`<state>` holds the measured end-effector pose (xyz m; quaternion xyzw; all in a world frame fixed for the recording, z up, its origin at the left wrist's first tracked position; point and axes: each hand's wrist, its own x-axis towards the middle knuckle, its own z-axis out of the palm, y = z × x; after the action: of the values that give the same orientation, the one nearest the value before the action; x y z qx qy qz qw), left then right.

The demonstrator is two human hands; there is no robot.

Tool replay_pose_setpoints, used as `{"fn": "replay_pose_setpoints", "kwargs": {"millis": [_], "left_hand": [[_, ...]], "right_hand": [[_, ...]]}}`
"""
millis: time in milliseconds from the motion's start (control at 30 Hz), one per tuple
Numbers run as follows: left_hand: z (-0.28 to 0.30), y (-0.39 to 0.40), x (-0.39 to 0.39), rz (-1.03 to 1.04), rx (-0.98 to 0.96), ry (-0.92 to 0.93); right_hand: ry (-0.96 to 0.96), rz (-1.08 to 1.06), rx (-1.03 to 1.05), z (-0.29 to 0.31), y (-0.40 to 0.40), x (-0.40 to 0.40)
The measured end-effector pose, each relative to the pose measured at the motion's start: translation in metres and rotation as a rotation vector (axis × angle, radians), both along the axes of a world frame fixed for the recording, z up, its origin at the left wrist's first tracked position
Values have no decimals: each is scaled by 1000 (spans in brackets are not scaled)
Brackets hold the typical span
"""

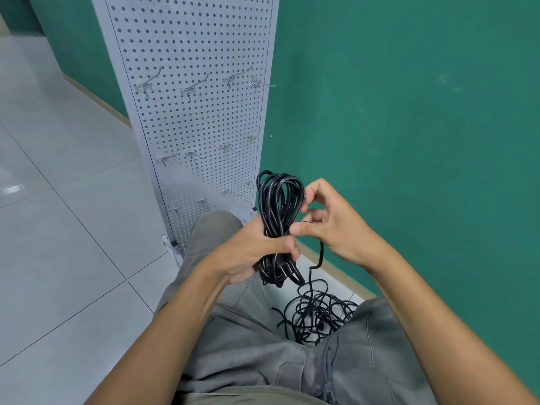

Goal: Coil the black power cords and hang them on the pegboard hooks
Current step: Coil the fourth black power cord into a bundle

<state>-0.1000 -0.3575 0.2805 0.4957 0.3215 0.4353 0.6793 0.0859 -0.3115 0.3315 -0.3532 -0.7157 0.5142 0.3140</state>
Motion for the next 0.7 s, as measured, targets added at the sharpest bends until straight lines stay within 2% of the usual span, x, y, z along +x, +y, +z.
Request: {"fn": "replay_pose_setpoints", "kwargs": {"millis": [100, 233, 400, 600, 700], "left_hand": [[1, 0, -3, -1, -1, -15], [5, 0, -12, -1, -23, -173], [6, 9, -30, 142, -132, -425], [3, 10, -30, 263, -216, -385], [4, 7, -23, 246, -195, -228]], "right_hand": [[19, 6, 17, -4, 2, 0], [11, -134, 45, -10, -1, -5], [-43, -180, -47, -40, -7, 5], [163, -263, -186, -48, -18, 9], [278, -261, -233, -40, -22, 2]]}}
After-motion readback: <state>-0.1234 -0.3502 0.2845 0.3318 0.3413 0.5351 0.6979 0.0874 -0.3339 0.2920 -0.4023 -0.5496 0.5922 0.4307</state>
